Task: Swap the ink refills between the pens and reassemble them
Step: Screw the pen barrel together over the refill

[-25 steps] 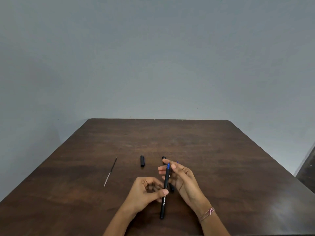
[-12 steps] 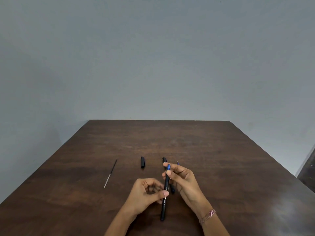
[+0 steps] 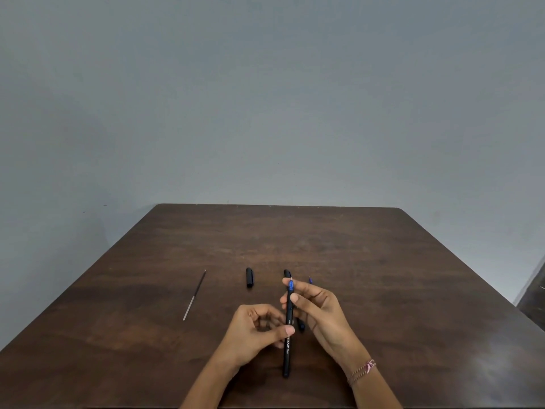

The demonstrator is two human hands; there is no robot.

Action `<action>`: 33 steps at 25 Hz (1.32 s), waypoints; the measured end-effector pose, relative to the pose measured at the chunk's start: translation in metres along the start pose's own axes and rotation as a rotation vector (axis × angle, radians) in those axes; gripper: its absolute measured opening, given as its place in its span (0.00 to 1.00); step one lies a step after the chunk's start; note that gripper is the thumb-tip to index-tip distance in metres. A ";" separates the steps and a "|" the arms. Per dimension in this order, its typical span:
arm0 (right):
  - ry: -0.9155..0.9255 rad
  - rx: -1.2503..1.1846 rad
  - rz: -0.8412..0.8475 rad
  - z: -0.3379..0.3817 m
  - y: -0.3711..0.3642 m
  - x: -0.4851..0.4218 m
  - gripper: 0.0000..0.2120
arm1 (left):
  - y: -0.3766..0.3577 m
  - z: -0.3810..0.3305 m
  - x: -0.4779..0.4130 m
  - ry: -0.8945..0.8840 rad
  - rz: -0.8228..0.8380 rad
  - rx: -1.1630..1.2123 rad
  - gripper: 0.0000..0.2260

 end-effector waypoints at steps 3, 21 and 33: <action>0.007 0.015 0.005 0.001 -0.002 0.000 0.21 | 0.001 0.000 0.001 -0.010 -0.009 -0.008 0.07; 0.111 0.041 -0.079 0.010 -0.003 -0.005 0.20 | 0.001 -0.011 0.003 -0.056 -0.107 -0.077 0.05; 0.114 1.057 0.115 0.002 -0.037 -0.089 0.12 | 0.033 -0.001 0.004 0.004 -0.545 0.160 0.04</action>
Point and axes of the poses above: each hand's wrist, its own x-axis away from the middle knuckle, its own y-axis out of the back of the hand, z = x × y, the point moved 5 cm from there along -x, towards the middle knuckle, and after that the axes turned 6 degrees about y, right-handed, at the moved point
